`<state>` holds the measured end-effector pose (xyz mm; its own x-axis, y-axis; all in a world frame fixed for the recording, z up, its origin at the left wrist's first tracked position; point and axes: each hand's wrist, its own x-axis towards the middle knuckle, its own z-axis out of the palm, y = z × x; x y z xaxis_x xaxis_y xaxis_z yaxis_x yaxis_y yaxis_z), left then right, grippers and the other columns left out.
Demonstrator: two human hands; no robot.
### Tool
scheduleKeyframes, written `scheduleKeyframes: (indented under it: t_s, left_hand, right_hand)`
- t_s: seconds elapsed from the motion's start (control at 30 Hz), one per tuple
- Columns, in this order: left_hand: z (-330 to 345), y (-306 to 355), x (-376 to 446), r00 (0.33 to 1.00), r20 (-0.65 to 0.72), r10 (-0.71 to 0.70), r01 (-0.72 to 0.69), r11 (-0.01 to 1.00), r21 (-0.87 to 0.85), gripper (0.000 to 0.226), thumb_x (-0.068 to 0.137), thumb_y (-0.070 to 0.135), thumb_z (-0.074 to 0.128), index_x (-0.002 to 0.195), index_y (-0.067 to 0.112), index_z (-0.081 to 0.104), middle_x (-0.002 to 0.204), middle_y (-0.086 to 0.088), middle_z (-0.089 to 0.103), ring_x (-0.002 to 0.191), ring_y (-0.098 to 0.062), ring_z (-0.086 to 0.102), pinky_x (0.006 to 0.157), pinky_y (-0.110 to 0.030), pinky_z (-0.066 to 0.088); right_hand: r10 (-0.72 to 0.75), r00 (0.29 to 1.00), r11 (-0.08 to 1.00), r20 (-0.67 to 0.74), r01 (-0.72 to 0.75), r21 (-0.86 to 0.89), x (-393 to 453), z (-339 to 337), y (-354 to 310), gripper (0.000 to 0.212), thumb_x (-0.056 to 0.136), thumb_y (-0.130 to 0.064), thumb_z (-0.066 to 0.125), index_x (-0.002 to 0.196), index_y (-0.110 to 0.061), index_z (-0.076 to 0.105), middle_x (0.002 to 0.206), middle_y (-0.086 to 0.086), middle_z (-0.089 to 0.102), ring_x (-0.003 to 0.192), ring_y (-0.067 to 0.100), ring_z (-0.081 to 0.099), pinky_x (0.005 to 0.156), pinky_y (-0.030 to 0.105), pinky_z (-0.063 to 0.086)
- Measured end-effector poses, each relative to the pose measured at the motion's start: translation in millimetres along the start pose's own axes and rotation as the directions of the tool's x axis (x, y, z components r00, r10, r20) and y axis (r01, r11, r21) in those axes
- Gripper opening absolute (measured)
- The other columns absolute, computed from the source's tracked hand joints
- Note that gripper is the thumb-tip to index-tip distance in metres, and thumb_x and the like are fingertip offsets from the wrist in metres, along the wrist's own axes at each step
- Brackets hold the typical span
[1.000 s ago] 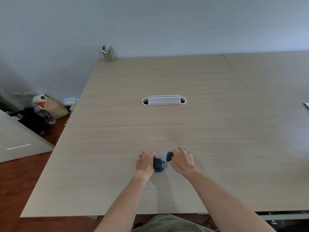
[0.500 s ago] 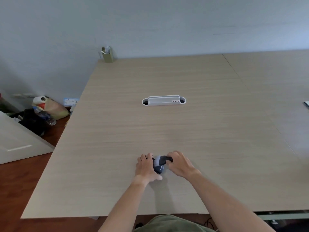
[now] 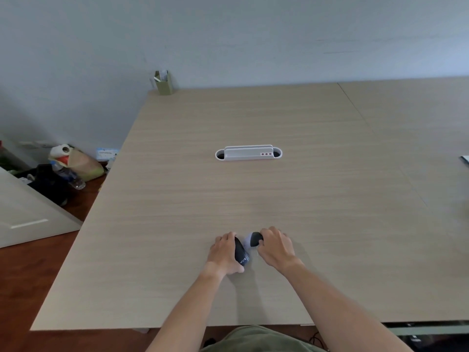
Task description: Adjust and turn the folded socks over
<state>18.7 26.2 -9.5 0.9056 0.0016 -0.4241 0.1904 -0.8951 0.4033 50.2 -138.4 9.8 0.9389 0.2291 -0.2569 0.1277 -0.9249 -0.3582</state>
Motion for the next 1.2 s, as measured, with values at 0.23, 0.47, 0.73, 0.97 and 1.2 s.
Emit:
scheduleKeyframes:
  t_s: [0.23, 0.47, 0.73, 0.97, 1.2]
  left_hand:
    - [-7, -2, -1, 0.993, 0.118, 0.008, -0.004, 0.999, -0.039, 0.123, 0.055, 0.015, 0.086, 0.152, 0.021, 0.01, 0.141, -0.008, 0.04, 0.132, -0.029, 0.039, 0.105, -0.037, 0.042]
    - [-10, -3, -4, 0.988, 0.152, 0.006, 0.008, 0.996, -0.09, 0.132, 0.058, 0.008, 0.087, 0.154, 0.027, -0.002, 0.149, -0.005, 0.03, 0.135, -0.028, 0.039, 0.103, -0.039, 0.046]
    - [-12, -3, -5, 0.989, 0.147, 0.022, -0.002, 0.991, -0.135, 0.131, 0.061, 0.005, 0.086, 0.155, 0.02, -0.004, 0.16, 0.0, 0.017, 0.146, -0.021, 0.024, 0.113, -0.032, 0.034]
    - [-13, -3, -4, 0.992, 0.128, 0.016, -0.006, 0.997, -0.079, 0.131, 0.056, 0.009, 0.09, 0.154, 0.024, 0.004, 0.152, -0.005, 0.033, 0.139, -0.026, 0.035, 0.109, -0.038, 0.04]
    - [-13, -3, 0, 0.993, 0.109, 0.041, -0.045, 0.998, 0.037, 0.122, 0.055, 0.015, 0.09, 0.151, 0.02, 0.015, 0.145, -0.004, 0.042, 0.133, -0.028, 0.038, 0.107, -0.038, 0.038]
  right_hand:
    - [-0.068, 0.993, 0.989, 0.099, 0.054, 0.134, 4, -7, 1, 0.015, 0.085, -0.018, 0.049, 0.089, -0.011, 0.061, 0.096, 0.007, 0.059, 0.091, 0.031, 0.058, 0.078, 0.036, 0.044]
    - [-0.061, 0.998, 0.983, 0.016, 0.057, 0.174, 4, -7, 1, 0.018, 0.088, -0.021, 0.05, 0.098, -0.013, 0.063, 0.1, 0.007, 0.061, 0.096, 0.03, 0.058, 0.079, 0.034, 0.041]
    - [-0.035, 0.999, 0.996, -0.04, 0.038, 0.083, 3, -4, -6, 0.018, 0.087, -0.016, 0.048, 0.098, -0.01, 0.061, 0.103, 0.008, 0.061, 0.099, 0.029, 0.056, 0.081, 0.036, 0.041]
    - [-0.083, 0.996, 0.992, 0.01, 0.082, 0.099, -4, -1, 1, 0.019, 0.082, -0.019, 0.051, 0.094, -0.013, 0.065, 0.098, 0.007, 0.064, 0.093, 0.029, 0.058, 0.086, 0.038, 0.046]
    - [-0.202, 0.979, 0.972, 0.018, 0.198, 0.127, -19, 5, 12, 0.019, 0.085, -0.02, 0.053, 0.099, -0.016, 0.065, 0.089, -0.001, 0.057, 0.09, 0.024, 0.057, 0.077, 0.03, 0.041]
